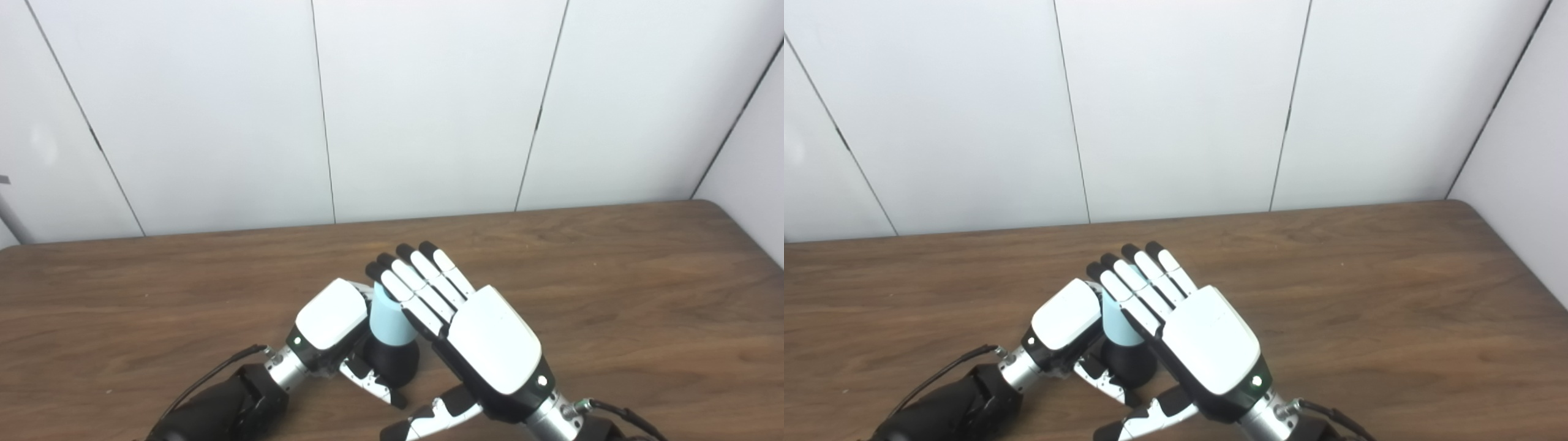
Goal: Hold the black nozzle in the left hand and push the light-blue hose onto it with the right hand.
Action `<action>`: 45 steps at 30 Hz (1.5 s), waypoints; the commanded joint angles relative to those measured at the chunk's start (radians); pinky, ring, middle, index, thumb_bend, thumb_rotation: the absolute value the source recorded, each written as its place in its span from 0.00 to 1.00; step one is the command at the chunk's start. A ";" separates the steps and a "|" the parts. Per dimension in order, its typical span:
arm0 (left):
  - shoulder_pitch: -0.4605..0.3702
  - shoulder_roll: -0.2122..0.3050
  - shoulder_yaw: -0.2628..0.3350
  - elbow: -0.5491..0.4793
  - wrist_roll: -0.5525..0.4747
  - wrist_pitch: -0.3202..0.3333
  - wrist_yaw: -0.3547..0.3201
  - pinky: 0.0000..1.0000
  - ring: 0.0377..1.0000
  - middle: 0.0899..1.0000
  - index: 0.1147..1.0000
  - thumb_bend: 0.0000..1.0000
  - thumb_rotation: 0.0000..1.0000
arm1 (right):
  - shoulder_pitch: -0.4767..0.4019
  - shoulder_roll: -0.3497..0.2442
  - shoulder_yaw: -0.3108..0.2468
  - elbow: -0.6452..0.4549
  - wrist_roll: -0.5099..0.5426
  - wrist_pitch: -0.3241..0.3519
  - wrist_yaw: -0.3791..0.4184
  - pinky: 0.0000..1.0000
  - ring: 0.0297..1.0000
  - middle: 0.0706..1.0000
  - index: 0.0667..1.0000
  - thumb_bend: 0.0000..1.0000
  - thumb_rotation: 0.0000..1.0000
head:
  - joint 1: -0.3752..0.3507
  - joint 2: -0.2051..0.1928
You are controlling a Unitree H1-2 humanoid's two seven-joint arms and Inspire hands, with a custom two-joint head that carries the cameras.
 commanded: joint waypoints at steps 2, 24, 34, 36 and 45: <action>0.225 -0.089 -0.077 0.079 0.031 -0.004 -0.002 0.40 0.46 0.46 0.40 0.52 0.00 | -0.060 0.018 -0.007 -0.027 -0.012 0.010 0.009 1.00 0.95 0.95 0.95 0.86 0.93 | -0.001 0.001; 0.218 -0.093 -0.114 0.098 0.009 -0.004 0.074 0.34 0.41 0.44 0.41 0.52 0.00 | -0.087 0.036 -0.025 -0.001 -0.033 0.038 0.047 1.00 0.99 0.99 1.00 0.84 0.91 | -0.004 0.001; 0.221 -0.084 -0.108 0.084 0.001 -0.004 0.042 0.39 0.45 0.45 0.40 0.52 0.00 | -0.078 0.030 -0.028 0.003 -0.030 0.053 0.050 1.00 0.99 0.99 0.99 0.84 0.89 | -0.003 0.003; 0.222 -0.084 -0.106 0.083 0.001 -0.004 0.040 0.39 0.45 0.45 0.40 0.52 0.00 | -0.074 0.029 -0.030 0.004 -0.028 0.054 0.051 1.00 0.99 0.99 0.99 0.83 0.89 | -0.003 0.004; 0.223 -0.084 -0.106 0.082 0.004 -0.004 0.047 0.39 0.45 0.45 0.40 0.52 0.00 | -0.059 0.021 -0.027 0.018 -0.035 0.044 0.039 1.00 0.97 0.98 0.96 0.83 0.88 | -0.002 0.005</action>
